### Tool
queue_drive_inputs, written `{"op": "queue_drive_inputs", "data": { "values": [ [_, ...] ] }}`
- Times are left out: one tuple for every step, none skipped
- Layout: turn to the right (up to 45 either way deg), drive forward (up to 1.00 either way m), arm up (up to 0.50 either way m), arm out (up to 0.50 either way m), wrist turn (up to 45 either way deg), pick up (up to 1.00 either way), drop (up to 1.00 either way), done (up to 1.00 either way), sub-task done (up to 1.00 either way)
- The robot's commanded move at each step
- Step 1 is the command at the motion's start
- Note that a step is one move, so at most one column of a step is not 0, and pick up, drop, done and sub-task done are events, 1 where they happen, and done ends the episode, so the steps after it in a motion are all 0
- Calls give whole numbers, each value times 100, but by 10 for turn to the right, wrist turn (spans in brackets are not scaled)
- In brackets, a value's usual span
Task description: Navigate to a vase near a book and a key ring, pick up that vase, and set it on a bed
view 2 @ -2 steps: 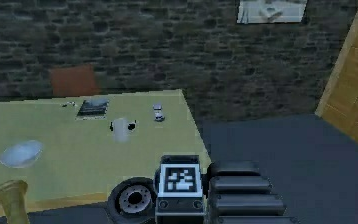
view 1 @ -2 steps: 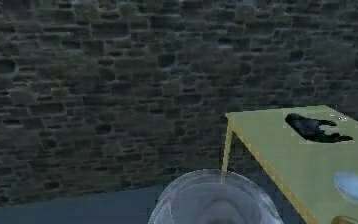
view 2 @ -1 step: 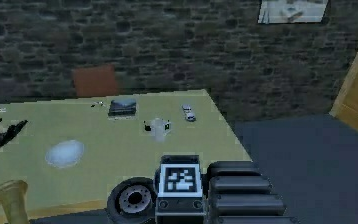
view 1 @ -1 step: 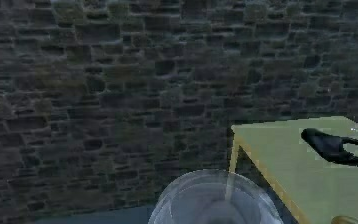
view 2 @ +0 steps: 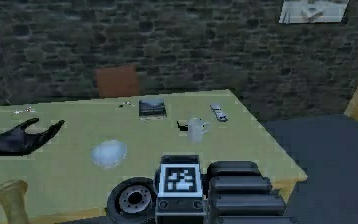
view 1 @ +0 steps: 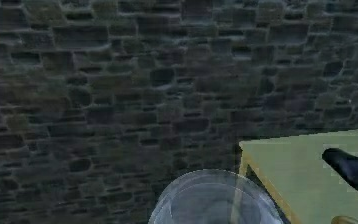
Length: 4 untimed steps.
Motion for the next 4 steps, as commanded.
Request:
{"op": "queue_drive_inputs", "data": {
  "values": [
    [450,0,0,0,0,0,0,0,0],
    [450,0,0,0,0,0,0,0,0],
    [450,0,0,0,0,0,0,0,0],
    [300,0,0,0,0,0,0,0,0]
  ]
}}
